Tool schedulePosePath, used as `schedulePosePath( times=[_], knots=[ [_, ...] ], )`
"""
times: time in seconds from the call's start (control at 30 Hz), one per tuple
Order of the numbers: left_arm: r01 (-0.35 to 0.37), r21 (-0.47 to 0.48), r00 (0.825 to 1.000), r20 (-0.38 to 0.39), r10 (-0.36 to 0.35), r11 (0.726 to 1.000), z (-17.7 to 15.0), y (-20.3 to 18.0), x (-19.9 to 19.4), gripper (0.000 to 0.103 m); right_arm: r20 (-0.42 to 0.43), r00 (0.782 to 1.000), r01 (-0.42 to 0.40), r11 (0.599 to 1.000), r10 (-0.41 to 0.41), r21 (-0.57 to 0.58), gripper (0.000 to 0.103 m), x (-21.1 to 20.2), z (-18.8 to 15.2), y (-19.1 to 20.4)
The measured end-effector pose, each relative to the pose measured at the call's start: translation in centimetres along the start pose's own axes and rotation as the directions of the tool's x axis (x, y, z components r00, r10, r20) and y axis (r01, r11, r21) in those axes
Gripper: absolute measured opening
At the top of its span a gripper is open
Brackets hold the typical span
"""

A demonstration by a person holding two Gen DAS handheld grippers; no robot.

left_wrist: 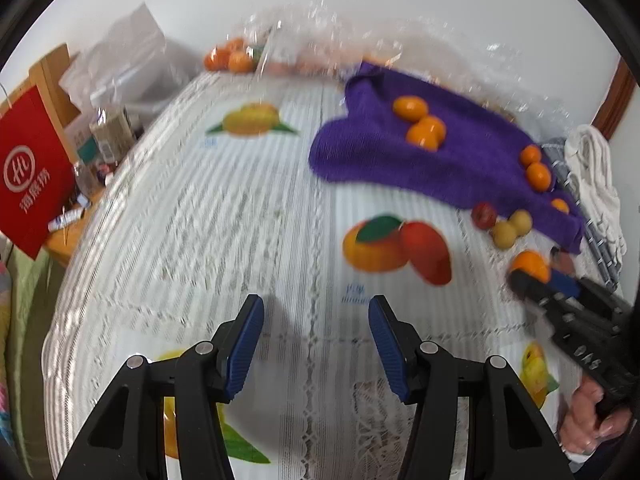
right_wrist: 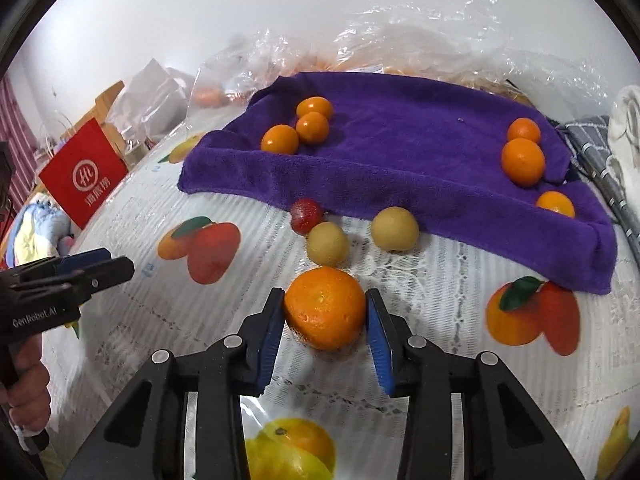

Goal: Organize fruits
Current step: 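Grasp a loose large orange with the right tool while the left tool grasps a yellow-green fruit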

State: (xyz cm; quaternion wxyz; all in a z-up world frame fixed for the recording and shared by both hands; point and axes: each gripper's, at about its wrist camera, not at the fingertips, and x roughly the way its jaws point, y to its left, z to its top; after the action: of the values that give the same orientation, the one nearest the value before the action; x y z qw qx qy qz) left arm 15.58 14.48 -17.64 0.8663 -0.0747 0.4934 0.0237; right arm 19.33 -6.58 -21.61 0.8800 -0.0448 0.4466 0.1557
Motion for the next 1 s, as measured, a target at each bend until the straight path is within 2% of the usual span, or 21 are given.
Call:
schedulePosePath(
  times=[0.27, 0.37, 0.5, 0.63, 0.83, 1.0],
  knots=[
    [-0.017, 0.008, 1.000, 0.012, 0.017, 1.000, -0.3, -0.6, -0.3, 0.051, 0.045, 0.997, 0.055, 0.997, -0.057, 0.049, 0.040, -2.9, -0.7, -3.8],
    [0.039, 0.009, 0.999, 0.019, -0.039, 0.999, 0.3, -1.9, -0.2, 0.050, 0.057, 0.995, 0.077, 0.993, -0.082, 0.084, 0.040, -4.0, -0.9, -5.8],
    [0.067, 0.075, 0.997, 0.035, -0.070, 0.995, 1.2, -5.0, 0.0, 0.050, 0.075, 0.990, 0.110, 0.987, -0.120, 0.119, 0.040, -5.5, -1.0, -8.3],
    [0.130, 0.101, 0.990, 0.042, -0.135, 0.986, 2.2, -7.7, 0.5, 0.050, 0.077, 0.983, 0.158, 0.979, -0.169, 0.128, 0.040, -6.4, -1.1, -10.2],
    [0.191, 0.127, 0.980, 0.037, -0.197, 0.973, 3.5, -10.8, 1.6, 0.050, 0.068, 0.979, 0.181, 0.972, -0.193, 0.150, 0.040, -7.0, -1.8, -12.4],
    [0.261, 0.108, 0.965, -0.012, -0.261, 0.959, 3.6, -12.2, 3.1, 0.040, 0.067, 0.977, 0.188, 0.966, -0.202, 0.179, 0.040, -7.2, -2.1, -13.8]
  ],
)
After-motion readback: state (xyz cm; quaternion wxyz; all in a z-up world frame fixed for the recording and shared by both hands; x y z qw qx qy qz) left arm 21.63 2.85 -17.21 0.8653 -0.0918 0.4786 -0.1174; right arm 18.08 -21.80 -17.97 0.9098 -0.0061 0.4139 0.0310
